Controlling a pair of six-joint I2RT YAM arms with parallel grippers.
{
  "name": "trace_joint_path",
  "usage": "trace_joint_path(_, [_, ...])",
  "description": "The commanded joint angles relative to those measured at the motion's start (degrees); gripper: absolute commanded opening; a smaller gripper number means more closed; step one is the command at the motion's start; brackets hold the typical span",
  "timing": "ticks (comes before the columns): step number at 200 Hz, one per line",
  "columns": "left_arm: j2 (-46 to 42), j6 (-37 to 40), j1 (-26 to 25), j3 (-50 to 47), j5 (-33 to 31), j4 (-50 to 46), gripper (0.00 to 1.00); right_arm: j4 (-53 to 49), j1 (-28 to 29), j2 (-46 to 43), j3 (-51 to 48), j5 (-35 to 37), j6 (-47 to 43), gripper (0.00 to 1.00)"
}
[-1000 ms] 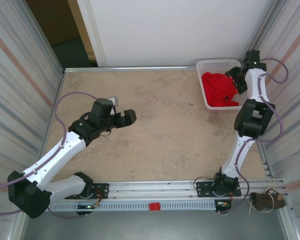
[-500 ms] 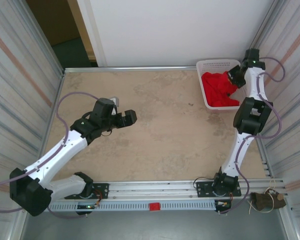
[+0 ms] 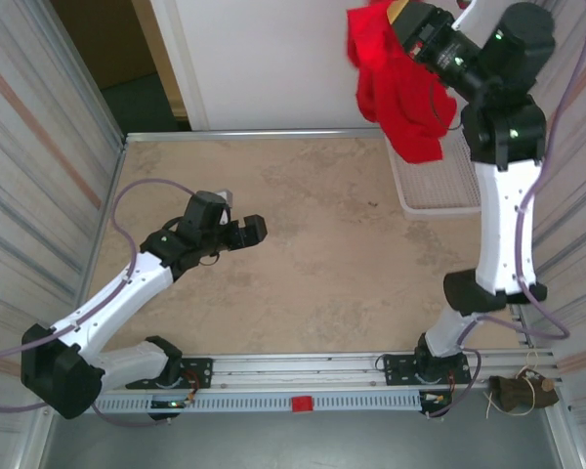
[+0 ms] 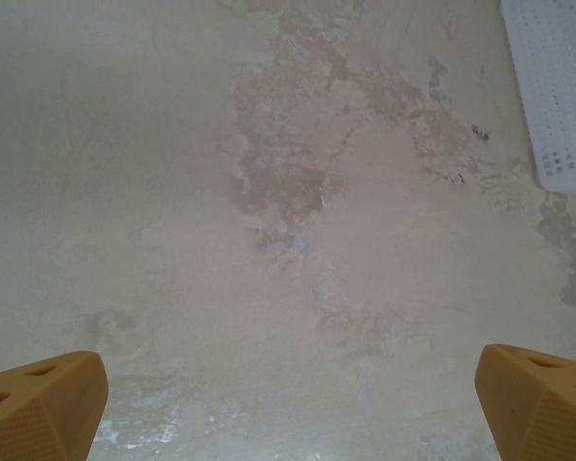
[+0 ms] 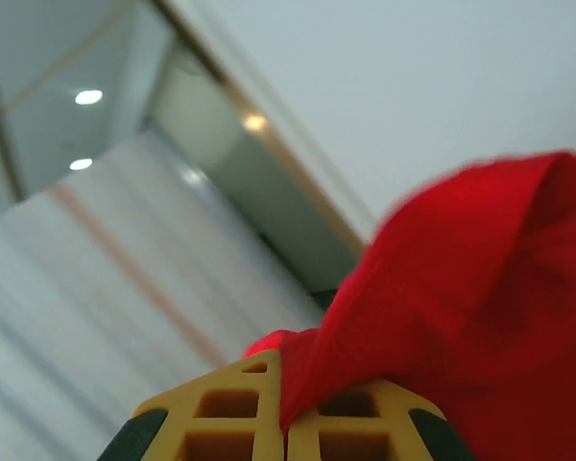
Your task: Fold the inside-out t-shirt
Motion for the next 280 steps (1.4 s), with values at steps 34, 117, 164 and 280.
trace_joint_path(34, [-9.6, -0.99, 0.17, -2.01, -13.49, -4.81, 0.99, 10.48, 8.22, 2.61, -23.17, -2.52, 3.64, 0.0])
trace_joint_path(117, [-15.17, -0.85, 0.28, -3.38, -13.09, -10.37, 0.99, 11.18, 3.45, 16.86, -51.96, 12.0, -7.78, 0.0])
trace_joint_path(164, [-11.97, -0.59, 0.29, -4.22, -11.19, -8.22, 0.99, 6.32, -2.24, 14.63, -54.82, 21.94, -13.32, 0.0])
trace_joint_path(280, [15.45, 1.73, -1.56, -5.68, -10.57, 1.87, 0.99, 4.38, -11.54, 10.65, -58.84, 11.6, -13.36, 0.49])
